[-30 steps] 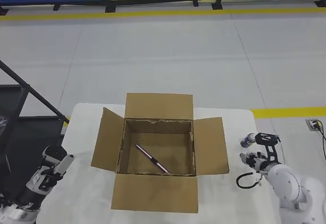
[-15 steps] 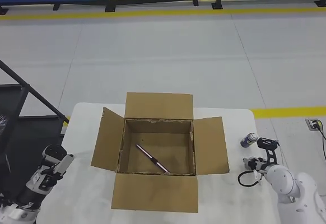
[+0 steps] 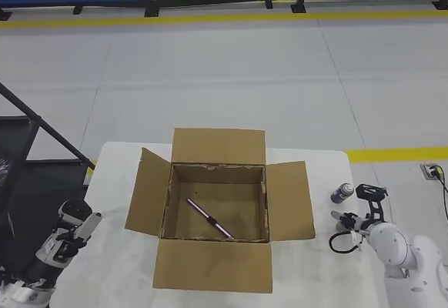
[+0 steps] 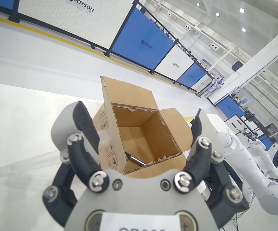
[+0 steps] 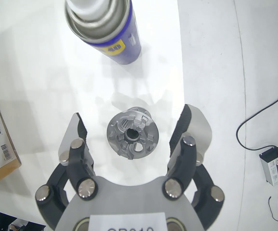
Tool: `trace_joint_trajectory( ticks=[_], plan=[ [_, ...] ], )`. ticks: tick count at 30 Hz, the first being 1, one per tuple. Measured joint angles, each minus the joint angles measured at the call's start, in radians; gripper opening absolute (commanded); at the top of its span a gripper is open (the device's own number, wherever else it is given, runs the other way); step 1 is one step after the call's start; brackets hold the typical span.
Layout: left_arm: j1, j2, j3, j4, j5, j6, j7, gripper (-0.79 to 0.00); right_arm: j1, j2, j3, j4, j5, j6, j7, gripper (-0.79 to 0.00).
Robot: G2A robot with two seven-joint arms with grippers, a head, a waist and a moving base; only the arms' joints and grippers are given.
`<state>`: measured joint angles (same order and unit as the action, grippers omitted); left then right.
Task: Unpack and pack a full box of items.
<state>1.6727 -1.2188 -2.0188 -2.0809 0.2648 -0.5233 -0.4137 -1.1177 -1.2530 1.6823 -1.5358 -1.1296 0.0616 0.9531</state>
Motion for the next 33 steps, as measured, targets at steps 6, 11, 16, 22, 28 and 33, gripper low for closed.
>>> trace_joint_trajectory(
  ticks=[6,11,16,22,28,33],
  plan=[
    [0.000,0.000,0.000,0.000,0.000,0.000,0.000,0.000,-0.007,0.006,-0.010,-0.243,-0.048,0.018,-0.011,0.000],
    [0.000,0.000,0.000,0.000,0.000,0.000,0.000,0.000,0.045,0.000,-0.151,-0.463,-0.010,-0.062,0.025,0.000],
    [0.000,0.000,0.000,0.000,0.000,0.001,0.001,0.000,0.248,-0.027,-0.425,-0.344,0.079,-0.169,0.105,0.000],
    [0.025,0.000,-0.020,0.008,0.029,0.006,0.037,0.000,0.547,-0.106,-0.766,0.010,0.240,-0.203,0.169,0.000],
    [0.058,0.000,-0.039,0.028,0.027,0.001,0.071,0.000,0.755,-0.227,-1.035,0.394,0.401,-0.211,0.145,0.000],
    [0.059,0.000,-0.040,0.029,0.027,0.000,0.072,0.000,0.841,-0.329,-1.176,0.652,0.454,-0.217,0.091,0.000]
  ],
)
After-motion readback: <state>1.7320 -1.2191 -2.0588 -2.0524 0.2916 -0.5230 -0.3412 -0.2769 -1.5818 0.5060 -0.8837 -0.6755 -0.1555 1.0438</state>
